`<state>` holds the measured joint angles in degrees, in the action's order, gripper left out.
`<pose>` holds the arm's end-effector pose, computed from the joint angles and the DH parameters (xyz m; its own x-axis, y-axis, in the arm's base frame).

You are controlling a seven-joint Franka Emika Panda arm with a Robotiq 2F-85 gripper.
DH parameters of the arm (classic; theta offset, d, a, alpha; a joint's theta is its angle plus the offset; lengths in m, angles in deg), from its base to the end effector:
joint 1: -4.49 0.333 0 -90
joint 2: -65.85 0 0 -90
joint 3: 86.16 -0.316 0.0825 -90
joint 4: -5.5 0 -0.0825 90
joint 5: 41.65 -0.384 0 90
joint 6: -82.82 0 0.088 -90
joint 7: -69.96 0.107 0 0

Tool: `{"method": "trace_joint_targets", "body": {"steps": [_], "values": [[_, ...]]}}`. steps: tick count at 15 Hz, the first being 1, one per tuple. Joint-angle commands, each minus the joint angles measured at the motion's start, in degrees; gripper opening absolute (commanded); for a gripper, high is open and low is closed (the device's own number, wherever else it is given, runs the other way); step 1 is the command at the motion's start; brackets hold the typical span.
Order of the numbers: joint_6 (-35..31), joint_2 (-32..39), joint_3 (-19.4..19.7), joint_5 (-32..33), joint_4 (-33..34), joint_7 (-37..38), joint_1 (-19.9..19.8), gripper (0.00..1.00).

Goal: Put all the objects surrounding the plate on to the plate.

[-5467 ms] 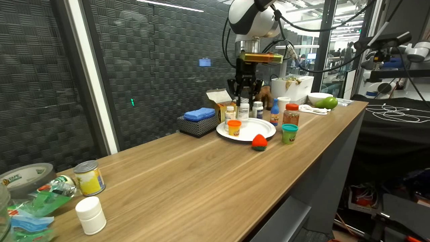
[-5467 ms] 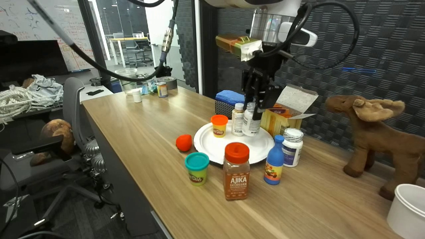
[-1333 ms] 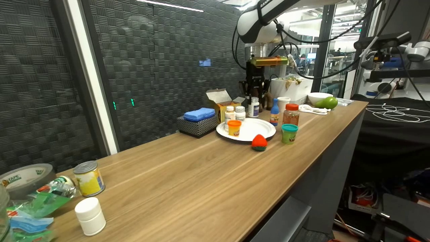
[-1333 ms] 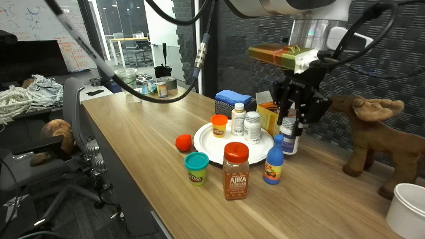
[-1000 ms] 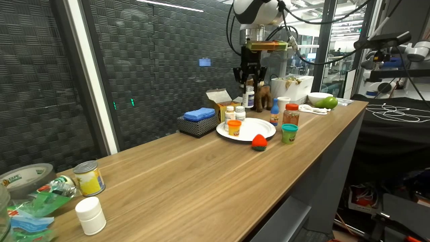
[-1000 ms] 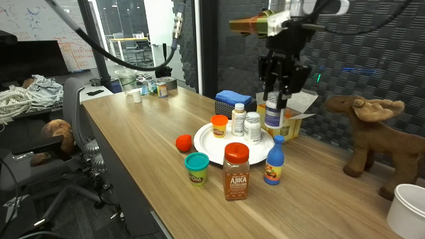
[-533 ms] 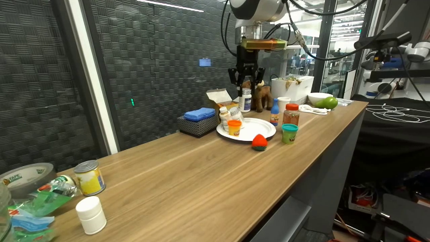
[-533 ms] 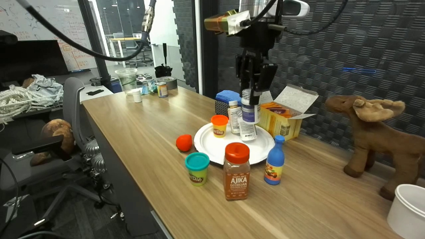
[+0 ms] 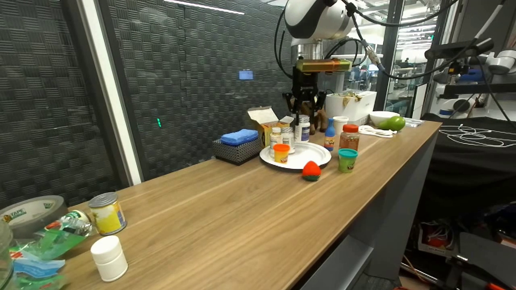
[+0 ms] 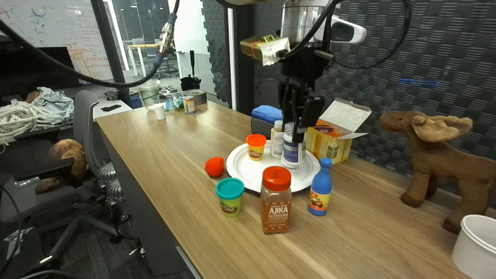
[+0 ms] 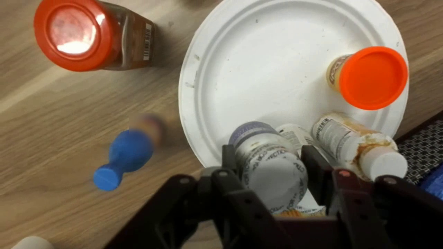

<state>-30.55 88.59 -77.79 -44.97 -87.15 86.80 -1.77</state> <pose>0.6465 -0.1537 0.3947 0.8454 -0.5334 -0.0283 -0.5333 -0.8458 0.0126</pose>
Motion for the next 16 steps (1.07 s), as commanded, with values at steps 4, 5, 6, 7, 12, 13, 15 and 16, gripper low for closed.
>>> {"method": "trace_joint_targets", "body": {"steps": [4,5,6,7,12,13,15,16], "values": [[-3.15,-0.75,0.15,-1.28,-4.0,-0.16,-1.51,0.26],[-3.35,-0.57,0.14,-1.47,-4.13,-0.26,-1.72,0.26],[-3.54,-0.4,0.01,-1.98,-4.15,-0.54,-2.0,0.26],[-3.66,-0.16,-0.03,-2.3,-4.06,-0.69,-2.2,0.26],[-4.47,1.24,-0.77,-5.55,-2.89,-2.05,-2.57,0.26],[-4.45,1.55,-0.84,-5.69,-2.7,-2.2,-2.42,0.26],[-3.41,1.95,-0.78,-4.39,-2.61,-2.45,-1.98,0.35],[-3.0,1.86,-0.73,-3.86,-2.74,-2.52,-1.79,0.76]]}}
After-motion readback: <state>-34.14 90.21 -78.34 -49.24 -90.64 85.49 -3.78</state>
